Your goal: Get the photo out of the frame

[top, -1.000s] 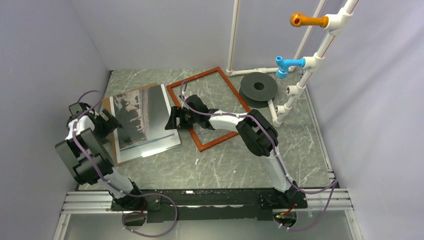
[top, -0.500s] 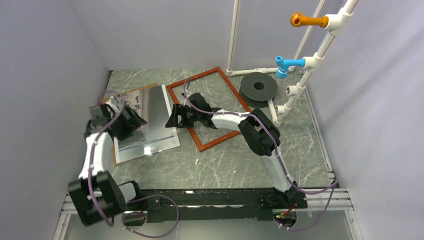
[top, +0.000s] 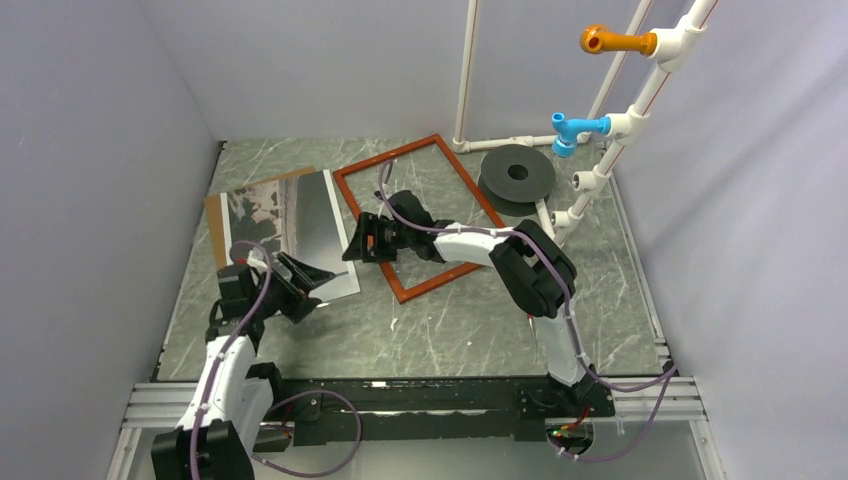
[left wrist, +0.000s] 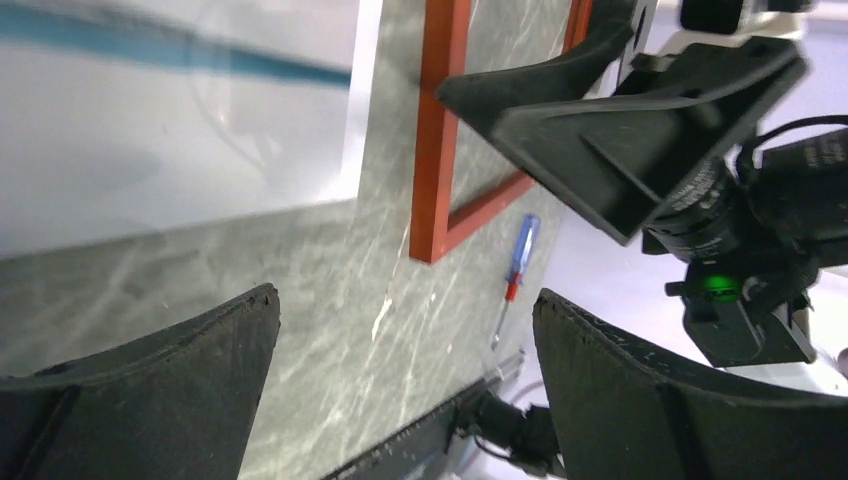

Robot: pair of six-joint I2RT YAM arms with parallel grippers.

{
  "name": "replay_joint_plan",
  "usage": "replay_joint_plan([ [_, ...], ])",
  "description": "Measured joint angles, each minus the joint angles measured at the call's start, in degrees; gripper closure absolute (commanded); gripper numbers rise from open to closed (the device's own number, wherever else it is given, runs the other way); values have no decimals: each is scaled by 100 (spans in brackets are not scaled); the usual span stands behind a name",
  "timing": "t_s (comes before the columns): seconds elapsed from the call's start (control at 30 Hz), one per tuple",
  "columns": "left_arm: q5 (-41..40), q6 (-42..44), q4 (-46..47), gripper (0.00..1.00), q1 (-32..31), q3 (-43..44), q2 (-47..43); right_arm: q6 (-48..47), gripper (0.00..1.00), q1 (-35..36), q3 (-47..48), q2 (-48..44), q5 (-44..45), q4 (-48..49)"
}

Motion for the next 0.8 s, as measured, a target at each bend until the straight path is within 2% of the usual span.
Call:
replay_joint_plan([
  [0.13,-177,-1027,688,1,-636,-699,-90,-15,31,111,-671,-575,232,-59],
  [0.3,-933,-2122,1537,1,-1390,-1357,-361,-142,31,369,-1187,-1156,614,-188],
  [0.53,-1923,-2872,2387,1,-1904,-1434,129,-232,32,439,-1547,-1458,925,-192],
  [0.8,-2531,-3392,2428,1,-2166,-1434,308,-260,32,428,-1609,-1458,1078,-240],
])
